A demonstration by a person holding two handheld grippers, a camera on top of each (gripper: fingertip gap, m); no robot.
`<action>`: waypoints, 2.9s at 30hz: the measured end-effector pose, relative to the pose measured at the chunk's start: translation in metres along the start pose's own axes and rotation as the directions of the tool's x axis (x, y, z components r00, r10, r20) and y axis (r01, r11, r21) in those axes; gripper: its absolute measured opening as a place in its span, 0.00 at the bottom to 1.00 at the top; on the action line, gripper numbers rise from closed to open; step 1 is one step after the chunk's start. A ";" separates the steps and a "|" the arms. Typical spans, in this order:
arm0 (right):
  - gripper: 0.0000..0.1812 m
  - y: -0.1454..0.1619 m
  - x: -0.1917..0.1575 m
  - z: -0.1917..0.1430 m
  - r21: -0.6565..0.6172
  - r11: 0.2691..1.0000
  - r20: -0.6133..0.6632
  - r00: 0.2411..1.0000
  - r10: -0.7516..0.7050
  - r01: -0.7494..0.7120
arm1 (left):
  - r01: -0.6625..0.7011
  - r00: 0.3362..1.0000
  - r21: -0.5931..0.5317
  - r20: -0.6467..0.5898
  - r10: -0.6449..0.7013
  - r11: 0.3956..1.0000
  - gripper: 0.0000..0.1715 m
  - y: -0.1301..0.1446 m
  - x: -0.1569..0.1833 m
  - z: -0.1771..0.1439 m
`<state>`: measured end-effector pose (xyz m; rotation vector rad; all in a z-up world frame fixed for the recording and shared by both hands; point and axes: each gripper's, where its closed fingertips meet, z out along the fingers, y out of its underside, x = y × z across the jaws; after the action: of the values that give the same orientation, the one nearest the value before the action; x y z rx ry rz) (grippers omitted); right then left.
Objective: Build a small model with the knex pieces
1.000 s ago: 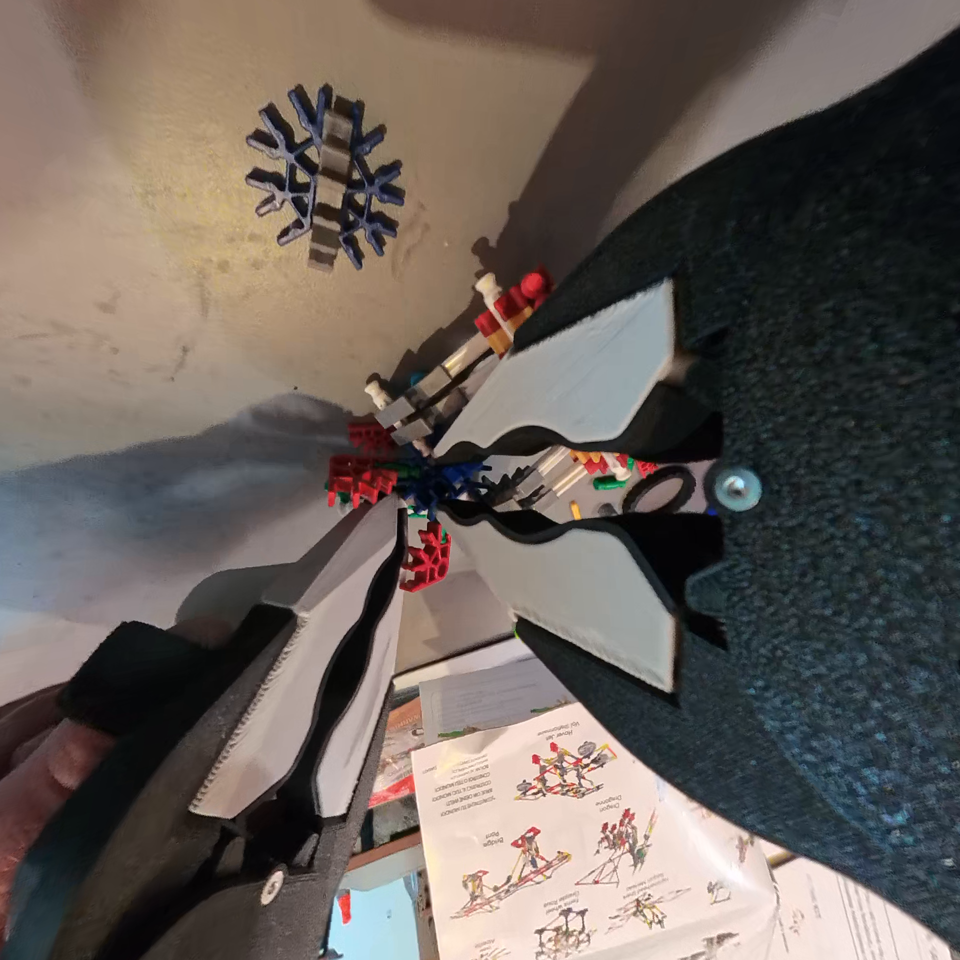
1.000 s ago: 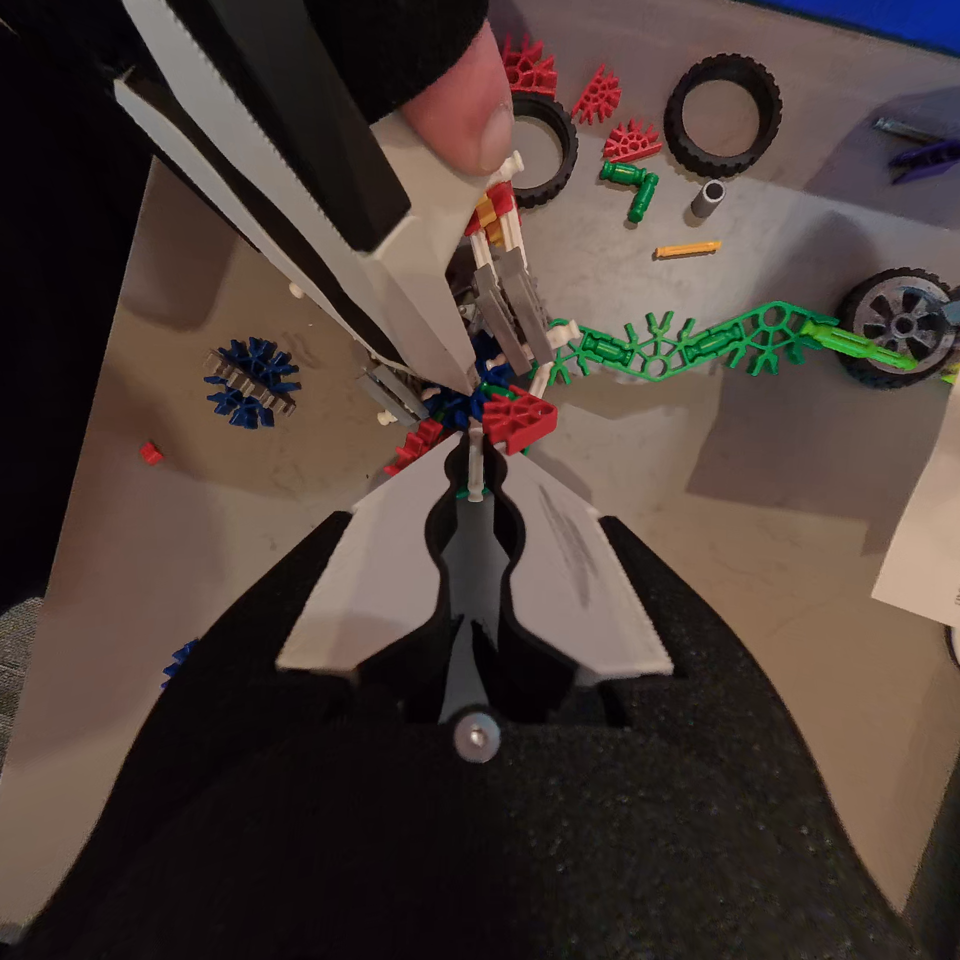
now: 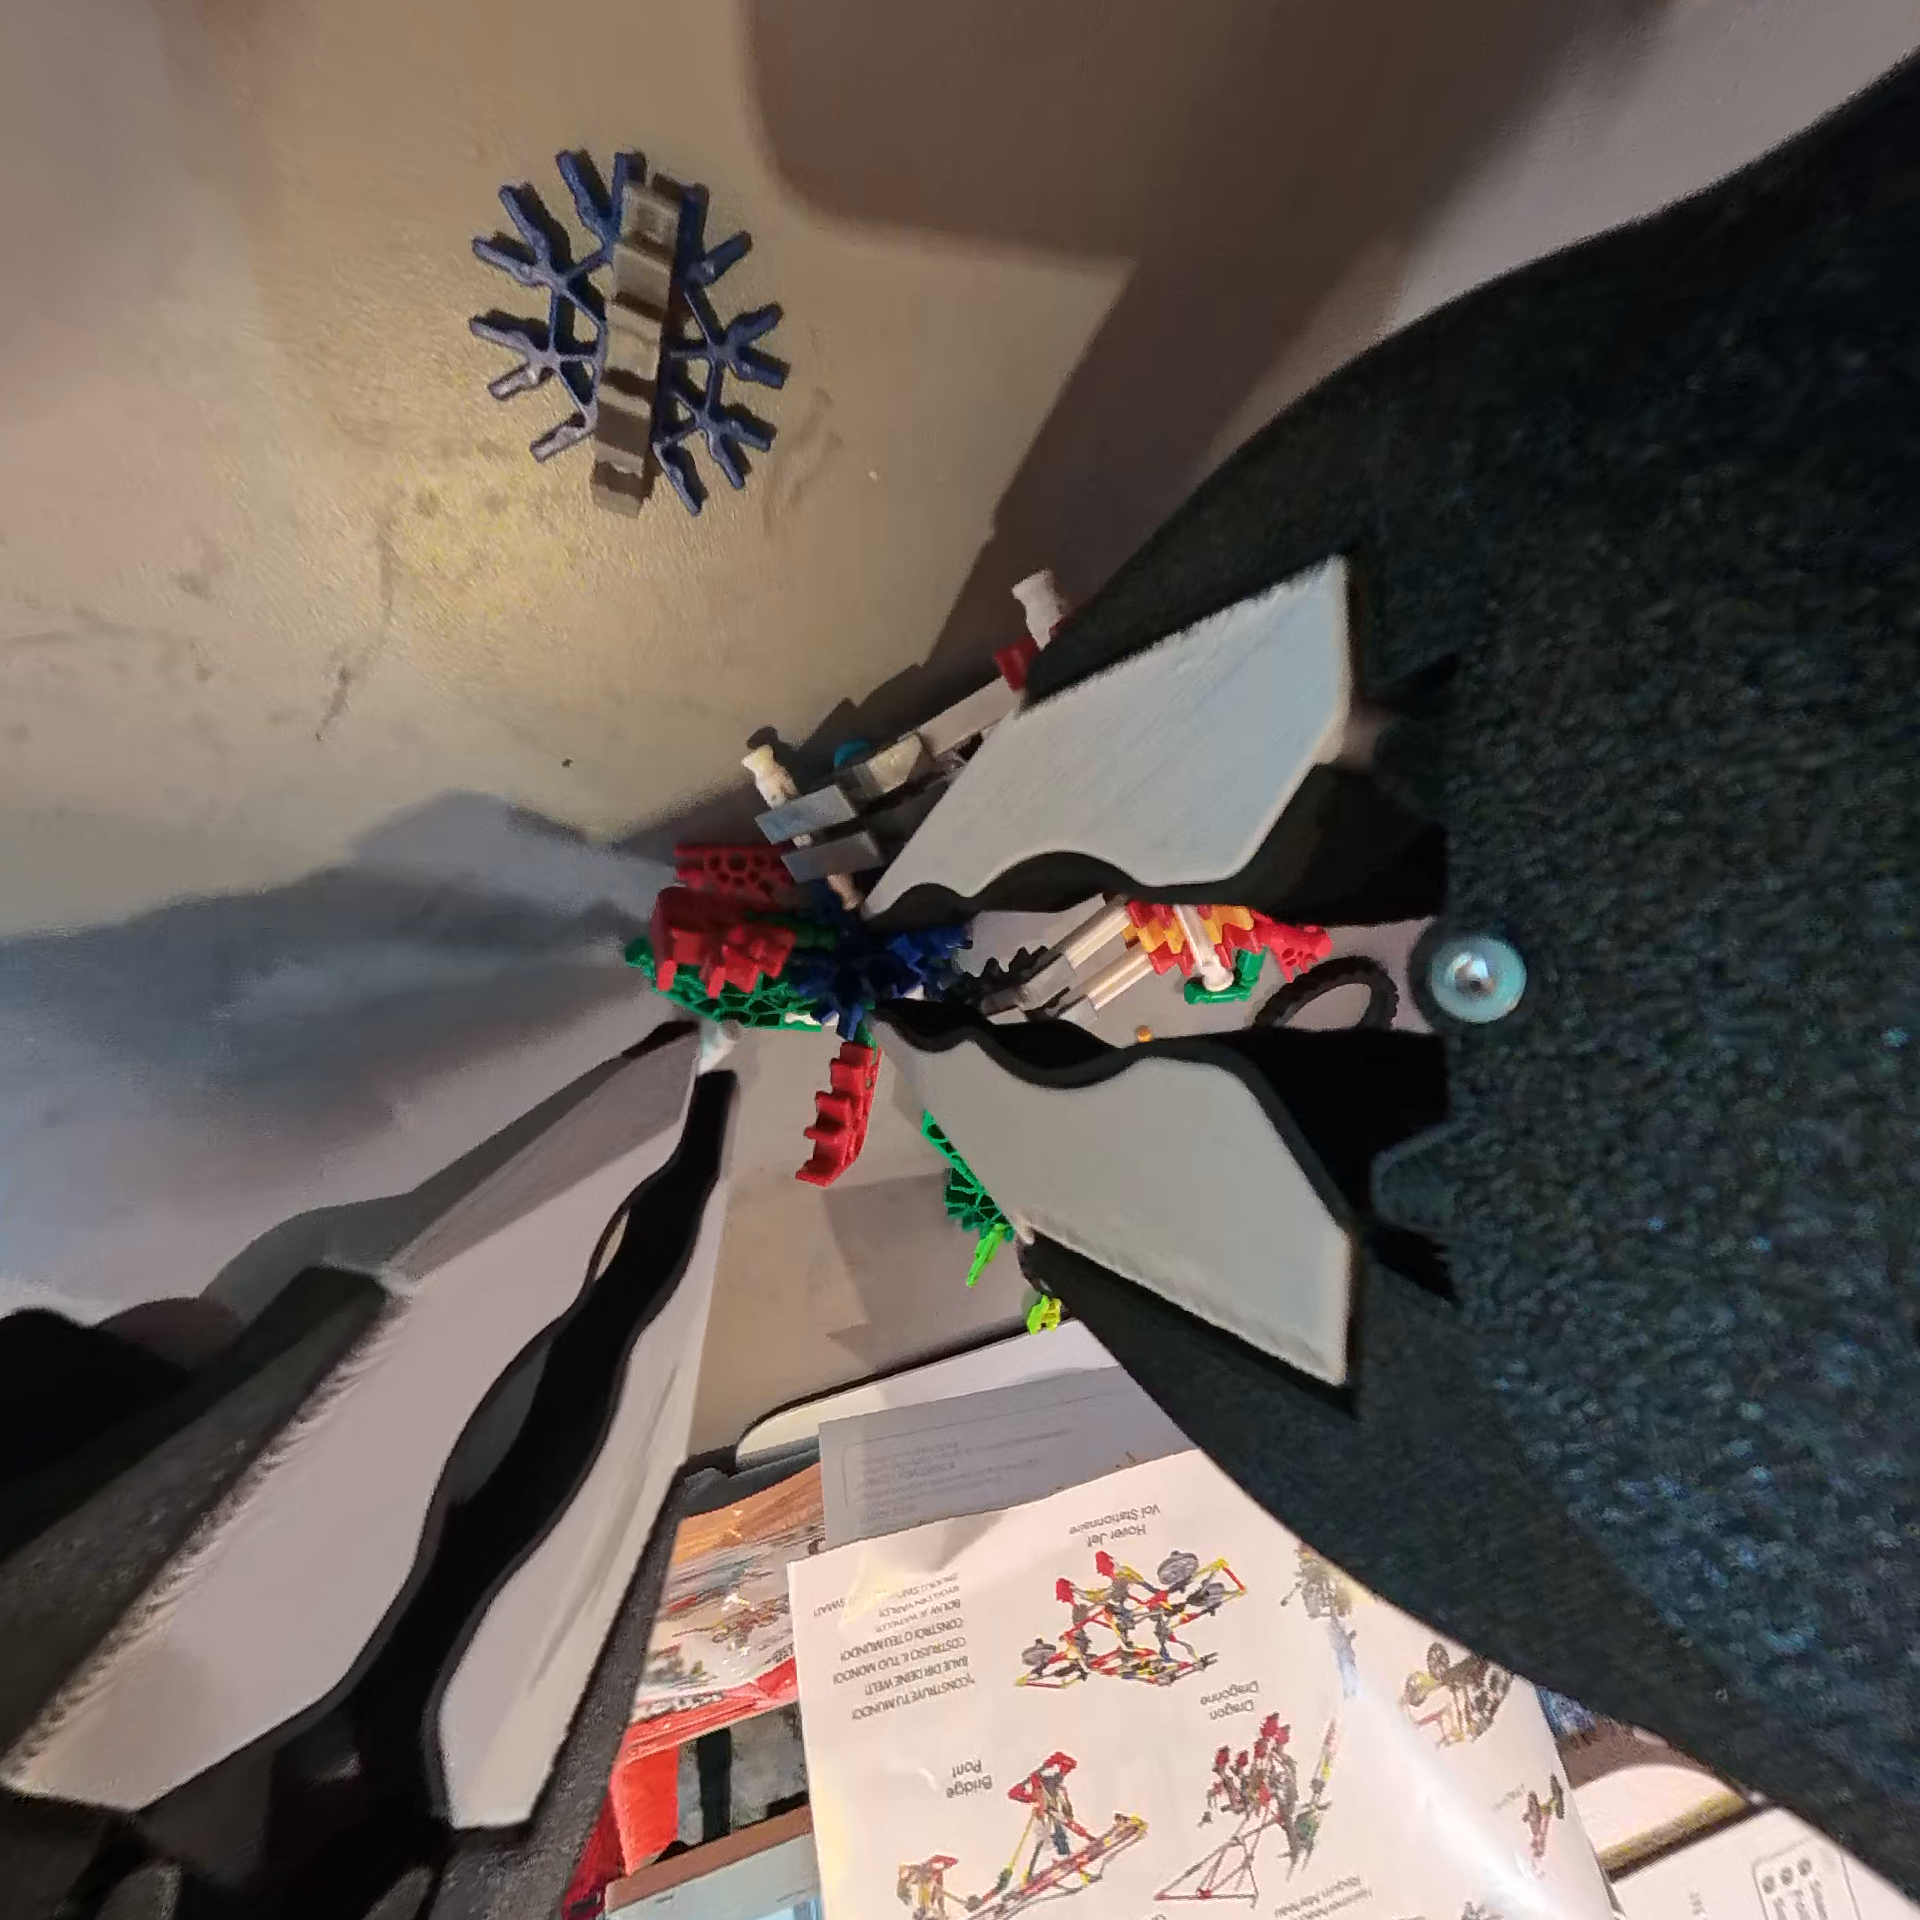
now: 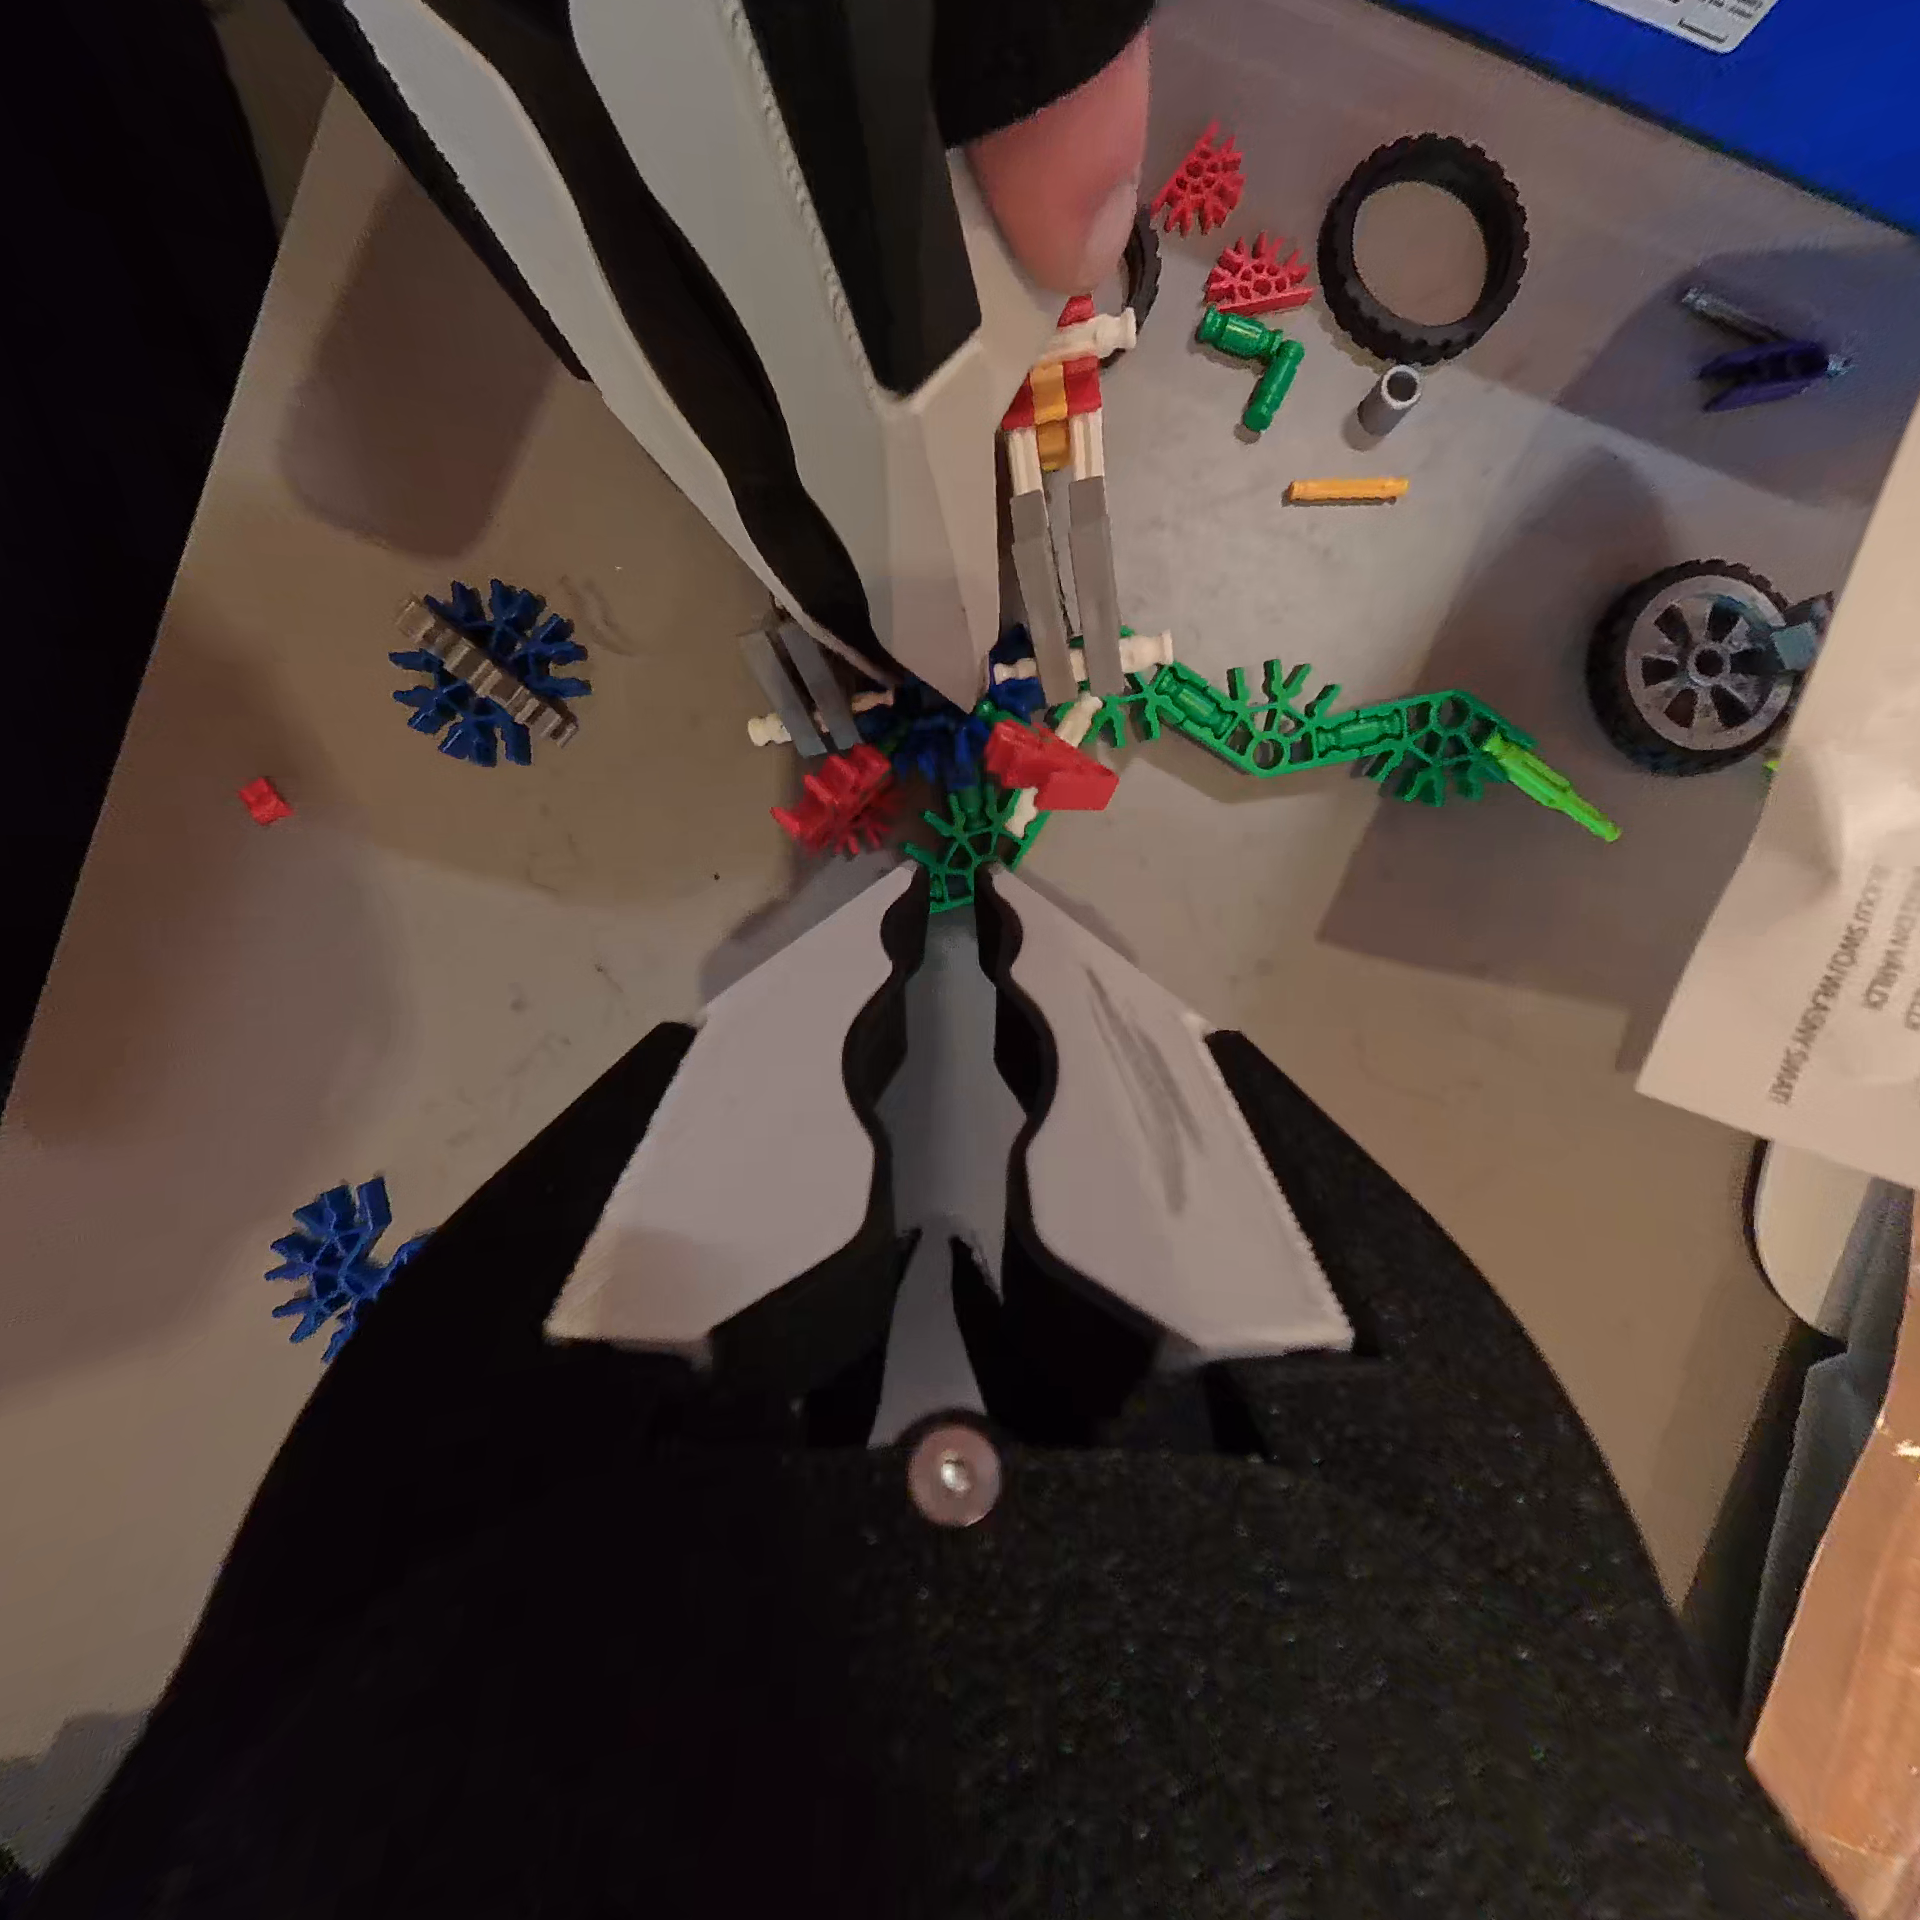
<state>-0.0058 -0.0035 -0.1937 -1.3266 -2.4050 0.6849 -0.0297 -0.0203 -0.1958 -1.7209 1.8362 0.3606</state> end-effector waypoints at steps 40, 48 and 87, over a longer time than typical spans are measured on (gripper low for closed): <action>0.03 -0.007 0.006 0.005 -0.070 0.986 -0.134 0.978 -0.161 0.153 | 0.124 0.992 0.033 -0.002 -0.124 0.992 0.07 0.013 0.004 -0.004; 0.03 -0.006 0.007 0.007 -0.126 0.977 -0.163 0.968 -0.189 0.170 | 0.103 0.995 0.036 0.013 -0.104 0.994 0.08 0.012 0.002 -0.004; 0.03 -0.008 0.003 0.003 -0.110 0.983 -0.123 0.980 -0.157 0.144 | -0.273 0.961 -0.032 -0.060 0.271 0.961 0.08 -0.004 0.001 -0.001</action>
<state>-0.0143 -0.0057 -0.1916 -1.1722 -2.4296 0.4263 -0.0264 -0.0222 -0.1948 -1.5171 2.1258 0.4667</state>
